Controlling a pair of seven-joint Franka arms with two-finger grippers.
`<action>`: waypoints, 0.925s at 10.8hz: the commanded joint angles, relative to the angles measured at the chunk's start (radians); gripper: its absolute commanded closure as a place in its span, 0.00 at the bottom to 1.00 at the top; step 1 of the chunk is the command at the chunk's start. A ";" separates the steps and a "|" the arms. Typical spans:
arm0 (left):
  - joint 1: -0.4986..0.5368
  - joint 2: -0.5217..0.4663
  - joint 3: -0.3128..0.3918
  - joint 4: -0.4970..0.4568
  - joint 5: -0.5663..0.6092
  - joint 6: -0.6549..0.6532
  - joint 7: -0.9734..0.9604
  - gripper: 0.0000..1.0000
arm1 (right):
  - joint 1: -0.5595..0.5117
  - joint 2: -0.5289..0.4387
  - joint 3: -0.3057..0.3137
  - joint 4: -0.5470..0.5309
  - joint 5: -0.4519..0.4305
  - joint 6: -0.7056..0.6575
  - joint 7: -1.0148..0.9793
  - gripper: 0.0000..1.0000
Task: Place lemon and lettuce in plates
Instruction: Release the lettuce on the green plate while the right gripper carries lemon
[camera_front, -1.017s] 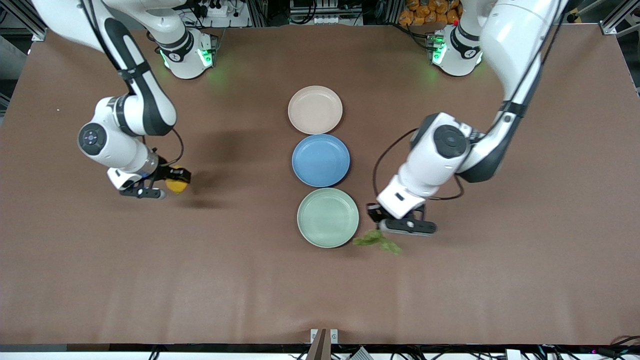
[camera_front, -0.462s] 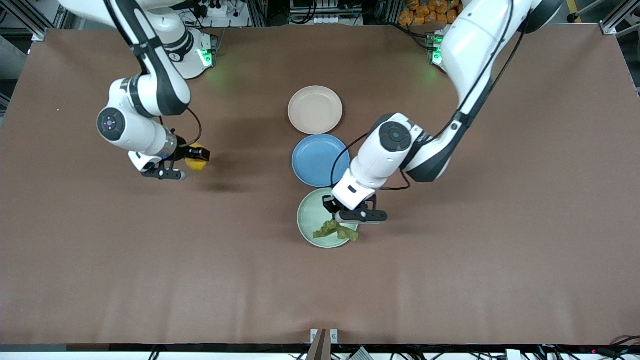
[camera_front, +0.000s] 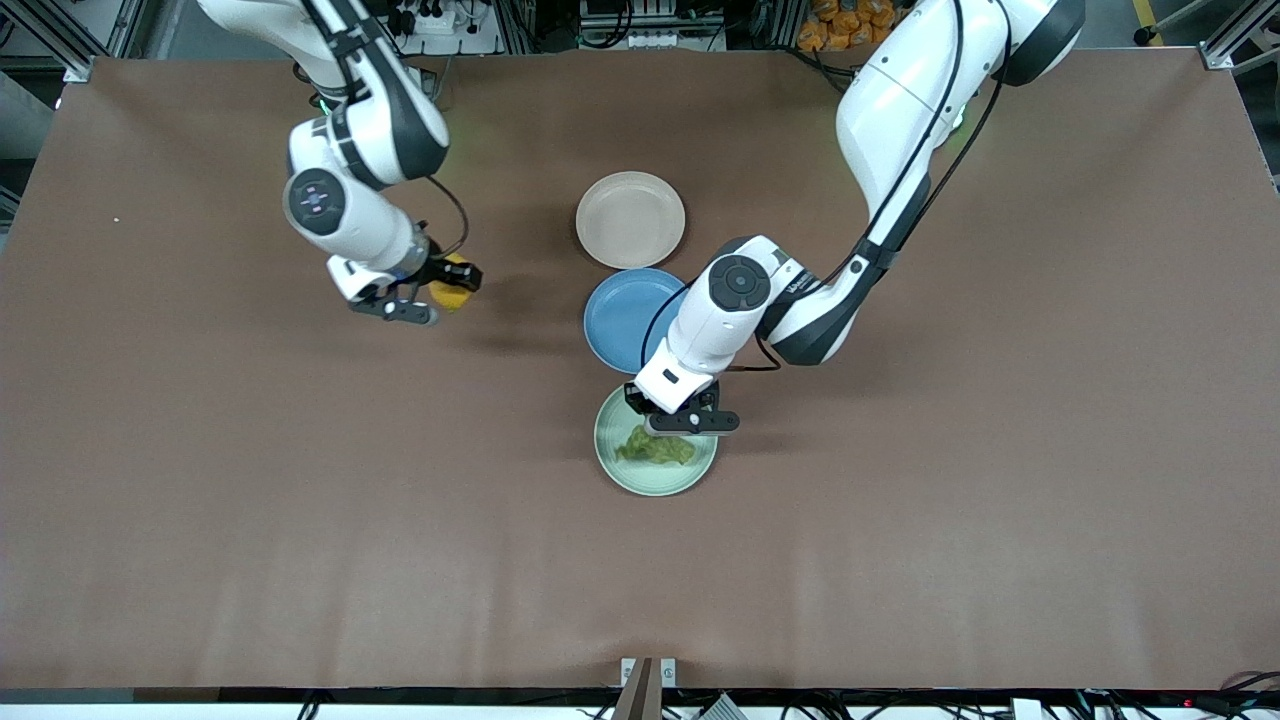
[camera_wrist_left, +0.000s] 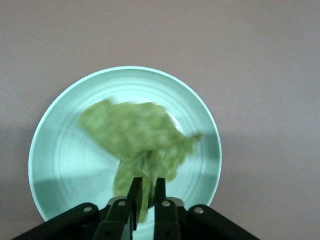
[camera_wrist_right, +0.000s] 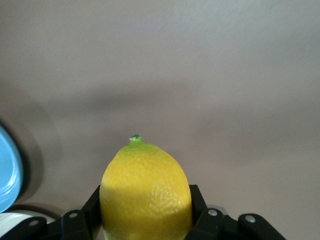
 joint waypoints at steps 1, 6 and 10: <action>-0.013 0.009 0.043 -0.001 0.052 -0.004 -0.030 0.00 | 0.093 -0.028 -0.006 -0.030 0.020 0.029 0.150 1.00; 0.046 -0.127 0.083 0.010 0.126 -0.177 0.023 0.00 | 0.316 0.021 -0.006 -0.016 0.021 0.144 0.473 1.00; 0.119 -0.276 0.081 0.011 0.123 -0.370 0.098 0.00 | 0.459 0.111 -0.006 0.038 0.021 0.221 0.635 1.00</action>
